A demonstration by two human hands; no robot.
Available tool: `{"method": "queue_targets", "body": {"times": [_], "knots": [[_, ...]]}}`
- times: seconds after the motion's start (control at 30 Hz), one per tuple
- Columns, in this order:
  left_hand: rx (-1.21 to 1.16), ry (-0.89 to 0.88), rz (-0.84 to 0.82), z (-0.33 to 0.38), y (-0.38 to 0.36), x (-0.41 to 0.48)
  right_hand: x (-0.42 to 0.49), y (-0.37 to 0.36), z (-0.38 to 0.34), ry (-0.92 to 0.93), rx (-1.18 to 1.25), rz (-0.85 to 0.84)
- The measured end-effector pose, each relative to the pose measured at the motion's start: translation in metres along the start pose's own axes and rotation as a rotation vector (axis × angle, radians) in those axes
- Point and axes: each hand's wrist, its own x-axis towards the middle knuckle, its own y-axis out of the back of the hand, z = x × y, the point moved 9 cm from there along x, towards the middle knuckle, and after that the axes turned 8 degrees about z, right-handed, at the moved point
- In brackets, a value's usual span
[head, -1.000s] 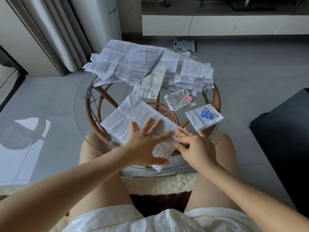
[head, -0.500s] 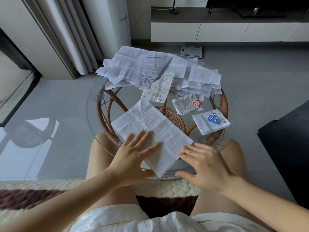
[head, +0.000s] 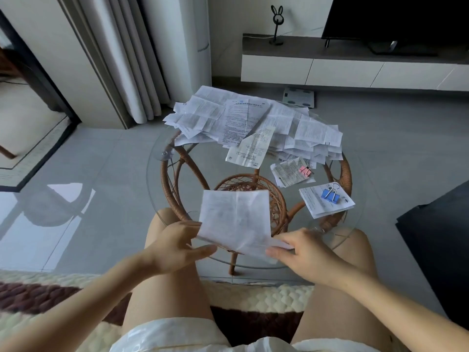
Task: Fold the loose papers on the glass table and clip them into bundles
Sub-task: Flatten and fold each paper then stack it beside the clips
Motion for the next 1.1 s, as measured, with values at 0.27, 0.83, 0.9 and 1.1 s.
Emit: {"method": "queue_targets", "body": {"times": [0.27,0.83,0.9,1.1], "knots": [[-0.102,0.165,0.172,-0.021,0.013,0.009,0.032,0.011,0.0,-0.185,0.183,0.102],[0.62,-0.038,0.454,0.022,0.016,0.013,0.086,-0.013,-0.005,-0.071,-0.426,0.205],[0.54,-0.091,0.385,0.031,0.003,0.021,0.087,-0.012,-0.014,0.004,-0.517,0.263],[0.499,-0.022,0.275,0.014,-0.033,0.033,0.082,-0.021,-0.016,0.179,-0.638,0.417]]}}
